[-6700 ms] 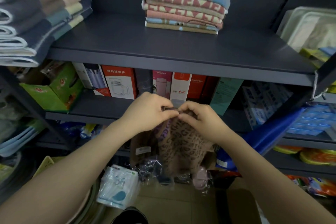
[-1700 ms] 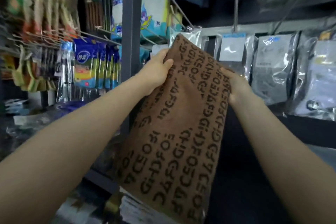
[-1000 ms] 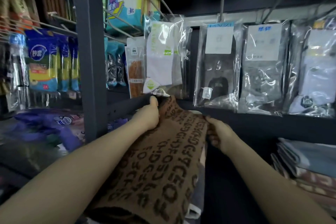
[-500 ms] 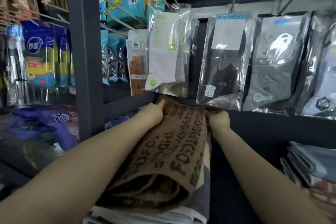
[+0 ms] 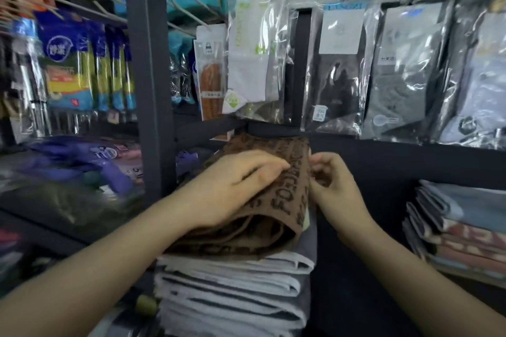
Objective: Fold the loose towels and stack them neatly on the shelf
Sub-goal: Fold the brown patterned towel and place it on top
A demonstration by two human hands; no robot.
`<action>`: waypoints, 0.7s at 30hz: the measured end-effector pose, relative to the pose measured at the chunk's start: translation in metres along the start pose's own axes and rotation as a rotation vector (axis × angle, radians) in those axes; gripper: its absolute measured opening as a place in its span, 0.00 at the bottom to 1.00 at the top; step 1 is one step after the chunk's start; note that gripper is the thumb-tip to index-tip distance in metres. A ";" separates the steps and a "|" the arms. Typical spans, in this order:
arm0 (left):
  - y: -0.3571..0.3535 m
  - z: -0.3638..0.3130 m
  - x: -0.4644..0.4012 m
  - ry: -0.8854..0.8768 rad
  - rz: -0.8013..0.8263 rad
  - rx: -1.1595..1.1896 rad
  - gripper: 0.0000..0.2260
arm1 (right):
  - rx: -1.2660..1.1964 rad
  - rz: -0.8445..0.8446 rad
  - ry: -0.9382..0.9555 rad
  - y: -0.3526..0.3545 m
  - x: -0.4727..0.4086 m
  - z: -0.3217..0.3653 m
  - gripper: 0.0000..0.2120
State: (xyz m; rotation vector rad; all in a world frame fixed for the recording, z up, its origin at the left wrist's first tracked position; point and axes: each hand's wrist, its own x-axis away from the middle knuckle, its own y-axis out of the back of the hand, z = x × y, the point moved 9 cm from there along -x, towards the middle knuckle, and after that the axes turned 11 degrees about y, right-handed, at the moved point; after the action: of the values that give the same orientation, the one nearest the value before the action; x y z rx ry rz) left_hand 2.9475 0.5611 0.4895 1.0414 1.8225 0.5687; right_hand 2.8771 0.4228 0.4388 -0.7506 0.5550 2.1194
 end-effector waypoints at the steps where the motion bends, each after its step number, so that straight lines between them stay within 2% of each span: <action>1: -0.002 -0.004 0.018 0.004 0.015 0.081 0.25 | -0.027 -0.024 0.011 0.001 0.002 0.005 0.10; 3: -0.009 -0.008 0.047 -0.015 0.029 -0.001 0.33 | -0.044 -0.033 0.025 -0.001 0.006 0.012 0.10; 5: -0.016 -0.016 0.068 -0.088 -0.047 -0.237 0.38 | 0.015 -0.008 0.037 -0.004 0.011 0.018 0.10; 7: -0.015 -0.026 0.077 -0.162 -0.204 -0.412 0.32 | 0.058 0.023 0.057 -0.007 0.016 0.026 0.11; 9: -0.004 -0.026 0.075 -0.106 -0.341 -0.360 0.22 | 0.038 0.103 0.125 -0.013 0.027 0.039 0.10; 11: 0.010 -0.021 0.068 -0.017 -0.428 -0.221 0.19 | 0.090 0.259 0.280 -0.020 0.046 0.059 0.08; 13: 0.019 -0.016 0.062 0.033 -0.482 -0.162 0.17 | 0.314 0.396 0.455 -0.029 0.066 0.072 0.13; 15: 0.021 -0.017 0.055 0.032 -0.517 -0.143 0.14 | 0.513 0.395 0.543 -0.032 0.075 0.077 0.19; 17: 0.020 -0.020 0.049 0.023 -0.548 -0.160 0.12 | 0.562 0.316 0.573 -0.029 0.075 0.086 0.16; 20: 0.017 -0.028 0.047 -0.020 -0.589 -0.171 0.11 | 0.506 0.395 0.719 -0.031 0.088 0.100 0.04; 21: 0.017 -0.031 0.048 -0.038 -0.599 -0.172 0.12 | 0.483 0.411 0.733 -0.030 0.091 0.101 0.04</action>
State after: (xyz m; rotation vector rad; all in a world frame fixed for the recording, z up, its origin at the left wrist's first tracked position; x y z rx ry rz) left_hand 2.9174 0.6118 0.4925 0.3533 1.8923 0.3260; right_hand 2.8228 0.5513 0.4470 -1.1904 1.6636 1.8795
